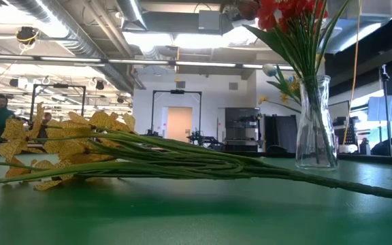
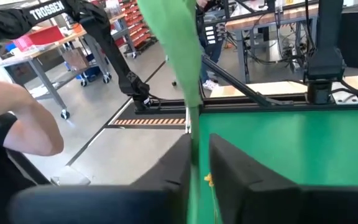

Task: Sort flowers into vase by color
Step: Put the red tulip into the transparent vase

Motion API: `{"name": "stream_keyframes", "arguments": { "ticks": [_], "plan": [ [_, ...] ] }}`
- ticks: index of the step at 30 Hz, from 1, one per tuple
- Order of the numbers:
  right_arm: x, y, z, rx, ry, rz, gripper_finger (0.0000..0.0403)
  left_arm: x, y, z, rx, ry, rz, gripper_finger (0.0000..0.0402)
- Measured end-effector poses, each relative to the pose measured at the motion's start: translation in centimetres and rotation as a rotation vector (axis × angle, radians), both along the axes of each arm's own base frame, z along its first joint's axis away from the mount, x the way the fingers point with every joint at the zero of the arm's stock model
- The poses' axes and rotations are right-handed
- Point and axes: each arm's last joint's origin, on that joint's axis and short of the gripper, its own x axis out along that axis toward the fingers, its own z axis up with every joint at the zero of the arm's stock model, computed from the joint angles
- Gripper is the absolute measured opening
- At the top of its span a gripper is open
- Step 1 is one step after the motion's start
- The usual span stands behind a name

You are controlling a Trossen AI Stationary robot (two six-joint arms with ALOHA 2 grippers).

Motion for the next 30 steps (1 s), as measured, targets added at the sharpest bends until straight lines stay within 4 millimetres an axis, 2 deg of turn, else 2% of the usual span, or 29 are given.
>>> {"name": "stream_keyframes", "arguments": {
  "ticks": [4,8,12,23,30],
  "plan": [
    [0.0,0.0,0.0,-0.014,-0.011,0.020,0.0009,0.0,0.0,0.0,-0.015,0.012,0.006,0.0000],
    [0.0,0.1,0.0,-0.023,-0.013,0.019,0.0013,0.1,0.1,0.0,-0.046,0.037,0.055,0.0004],
    [-0.6,-0.2,0.5,-0.039,-0.036,-0.007,0.0005,0.2,-0.1,-0.3,-0.040,0.063,0.117,0.0030],
    [-4.4,-2.1,2.8,-0.100,-0.085,-0.160,0.0002,-0.5,-1.1,0.2,-0.009,0.060,0.356,0.0114],
    [-8.6,-3.0,4.8,-0.199,-0.186,-0.284,0.0001,-1.8,-1.8,0.7,0.019,0.100,0.493,0.0138]
  ]
}}
